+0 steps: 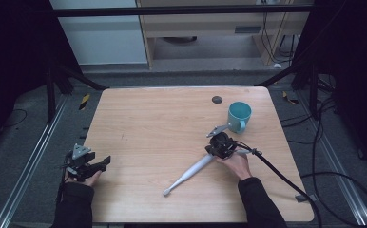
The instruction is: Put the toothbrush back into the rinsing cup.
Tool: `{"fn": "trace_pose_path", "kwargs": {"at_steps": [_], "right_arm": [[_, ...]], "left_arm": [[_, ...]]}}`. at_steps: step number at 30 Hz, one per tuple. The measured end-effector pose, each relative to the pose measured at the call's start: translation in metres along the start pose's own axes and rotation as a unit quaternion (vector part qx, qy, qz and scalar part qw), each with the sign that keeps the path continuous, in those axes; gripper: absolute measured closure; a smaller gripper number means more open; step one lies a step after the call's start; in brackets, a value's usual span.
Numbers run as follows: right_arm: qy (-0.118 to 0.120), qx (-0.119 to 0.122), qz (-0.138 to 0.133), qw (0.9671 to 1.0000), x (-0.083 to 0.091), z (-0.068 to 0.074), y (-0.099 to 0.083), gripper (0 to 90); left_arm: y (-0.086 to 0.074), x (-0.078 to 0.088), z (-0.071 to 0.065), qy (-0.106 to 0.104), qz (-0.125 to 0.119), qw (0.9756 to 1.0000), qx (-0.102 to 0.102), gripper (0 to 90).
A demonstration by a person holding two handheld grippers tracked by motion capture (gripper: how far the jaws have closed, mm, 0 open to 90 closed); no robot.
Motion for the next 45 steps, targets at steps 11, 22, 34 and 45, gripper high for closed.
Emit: {"fn": "trace_pose_path", "kwargs": {"at_steps": [11, 22, 34, 45], "right_arm": [[0.005, 0.006, 0.021, 0.9997, -0.002, 0.001, -0.007, 90.0], [0.008, 0.012, 0.034, 0.9993, 0.007, 0.004, -0.018, 90.0], [0.014, 0.012, 0.039, 0.9991, 0.024, 0.008, -0.033, 90.0], [0.026, 0.022, 0.044, 0.9985, 0.035, 0.023, -0.043, 90.0]], "left_arm": [[0.0, 0.0, 0.001, 0.001, 0.001, 1.0, 0.001, 31.6], [0.0, 0.0, 0.0, 0.0, 0.002, 1.0, -0.001, 31.5], [0.0, 0.0, 0.0, 0.0, 0.001, 1.0, 0.0, 31.6], [0.0, 0.001, 0.0, 0.0, 0.001, 1.0, 0.0, 31.5]]}}
Point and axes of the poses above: each handheld gripper's, and its own axes: x roughly backward along the jaws, y roughly out of its top, z roughly to its left, the point moved 5 cm from there along -x, roughly forward along the jaws, and after that the axes turned 7 degrees about -y, right-handed, at the moved point
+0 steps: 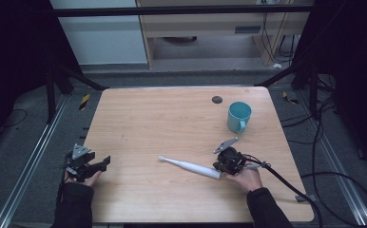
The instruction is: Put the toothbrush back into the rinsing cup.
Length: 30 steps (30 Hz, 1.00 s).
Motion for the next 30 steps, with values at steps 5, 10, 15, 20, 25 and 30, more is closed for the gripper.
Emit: {"fn": "trace_pose_path", "kwargs": {"at_steps": [5, 10, 15, 20, 25, 30], "right_arm": [[0.004, 0.007, 0.009, 0.9999, 0.002, 0.006, -0.004, 90.0], [0.006, 0.013, 0.012, 0.9998, 0.002, 0.011, -0.006, 90.0], [0.006, 0.012, 0.015, 0.9998, 0.002, 0.013, -0.008, 90.0], [0.006, 0.01, 0.02, 0.9997, 0.003, 0.016, -0.009, 90.0], [0.007, 0.007, 0.023, 0.9997, 0.004, 0.017, -0.01, 90.0], [-0.001, 0.005, 0.024, 0.9997, 0.007, 0.014, -0.008, 90.0]], "left_arm": [[0.0, 0.0, 0.0, 0.0, 0.001, 1.0, -0.001, 31.5], [0.0, 0.0, 0.0, 0.0, 0.001, 1.0, -0.001, 31.5], [0.0, 0.0, 0.0, 0.0, 0.001, 1.0, -0.002, 31.5], [0.0, 0.0, 0.0, -0.001, 0.002, 1.0, -0.002, 31.4], [0.0, 0.0, 0.0, -0.001, 0.003, 1.0, -0.002, 31.4], [0.0, 0.0, 0.0, -0.001, 0.003, 1.0, -0.002, 31.4]]}}
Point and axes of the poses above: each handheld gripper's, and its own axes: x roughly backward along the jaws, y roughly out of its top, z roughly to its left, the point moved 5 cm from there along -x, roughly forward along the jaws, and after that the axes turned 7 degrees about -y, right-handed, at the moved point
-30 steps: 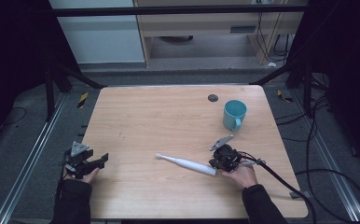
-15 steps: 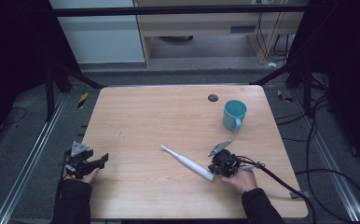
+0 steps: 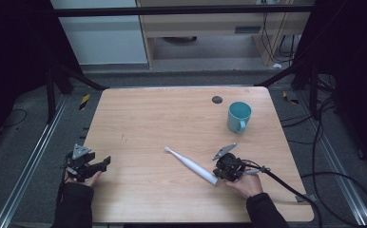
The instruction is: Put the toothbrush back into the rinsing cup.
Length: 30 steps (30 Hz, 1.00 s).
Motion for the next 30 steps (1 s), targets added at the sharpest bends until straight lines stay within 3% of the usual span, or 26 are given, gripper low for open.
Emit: {"fn": "trace_pose_path", "kwargs": {"at_steps": [5, 8, 15, 20, 30], "right_arm": [[-0.01, -0.017, -0.011, 0.9997, 0.012, -0.011, 0.006, 86.8], [-0.024, -0.011, -0.012, 0.9996, 0.019, -0.014, 0.011, 84.7], [-0.031, -0.01, -0.019, 0.9993, 0.035, -0.017, 0.029, 68.6], [-0.02, -0.011, -0.017, 0.9996, 0.041, -0.014, 0.042, 61.0], [-0.005, -0.003, 0.006, 1.0, 0.035, 0.0, 0.059, 53.8]], "left_arm": [[0.0, -0.001, 0.0, 0.0, 0.001, 1.0, 0.0, 31.4], [0.0, -0.001, 0.0, -0.001, 0.0, 1.0, 0.001, 31.4], [0.0, -0.002, 0.001, -0.002, 0.001, 1.0, 0.0, 31.4], [0.0, -0.003, 0.0, -0.002, 0.002, 1.0, -0.001, 31.4], [0.0, -0.003, 0.001, -0.002, 0.001, 1.0, 0.001, 31.3]]}}
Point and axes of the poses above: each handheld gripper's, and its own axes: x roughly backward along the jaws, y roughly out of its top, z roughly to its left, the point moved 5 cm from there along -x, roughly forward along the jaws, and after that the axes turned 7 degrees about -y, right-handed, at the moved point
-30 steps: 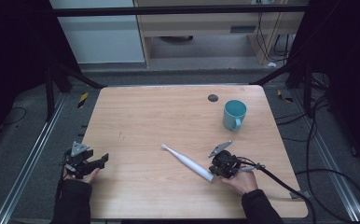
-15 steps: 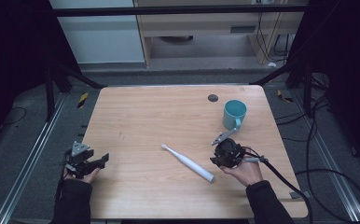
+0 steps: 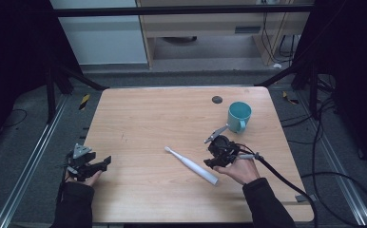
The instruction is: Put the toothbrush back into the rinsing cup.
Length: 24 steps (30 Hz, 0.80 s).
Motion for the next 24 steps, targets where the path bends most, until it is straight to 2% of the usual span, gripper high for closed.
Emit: {"fn": "trace_pose_path", "kwargs": {"at_steps": [2, 7, 10, 12, 19, 21, 23, 24], "right_arm": [[-0.004, 0.004, 0.002, 1.0, -0.002, 0.003, 0.003, 52.2], [0.012, 0.002, 0.001, 0.9999, -0.008, 0.01, 0.009, 50.6], [0.004, 0.002, 0.015, 0.9999, -0.015, 0.01, 0.008, 50.7], [0.012, 0.002, 0.02, 0.9997, -0.018, 0.012, 0.008, 51.6], [0.022, -0.002, 0.014, 0.9997, -0.018, 0.013, 0.011, 51.7], [0.02, 0.001, 0.011, 0.9997, -0.018, 0.012, 0.012, 51.7], [0.005, 0.017, 0.012, 0.9998, -0.017, 0.012, 0.015, 51.1], [0.006, 0.018, 0.008, 0.9998, -0.017, 0.014, 0.02, 51.2]], "left_arm": [[0.0, 0.0, 0.0, 0.0, 0.0, 1.0, 0.0, 31.3], [-0.001, 0.0, 0.002, -0.001, 0.002, 1.0, 0.0, 31.2], [-0.002, 0.0, 0.003, -0.001, 0.004, 1.0, 0.002, 31.1], [-0.002, 0.0, 0.003, 0.0, 0.004, 1.0, 0.002, 31.1], [-0.002, -0.001, 0.001, 0.002, 0.002, 1.0, -0.003, 30.9], [-0.002, -0.001, 0.001, 0.003, 0.003, 1.0, -0.004, 31.0], [-0.002, -0.001, 0.002, 0.004, 0.005, 1.0, -0.007, 31.1], [-0.002, -0.001, 0.001, 0.004, 0.005, 1.0, -0.008, 31.1]]}}
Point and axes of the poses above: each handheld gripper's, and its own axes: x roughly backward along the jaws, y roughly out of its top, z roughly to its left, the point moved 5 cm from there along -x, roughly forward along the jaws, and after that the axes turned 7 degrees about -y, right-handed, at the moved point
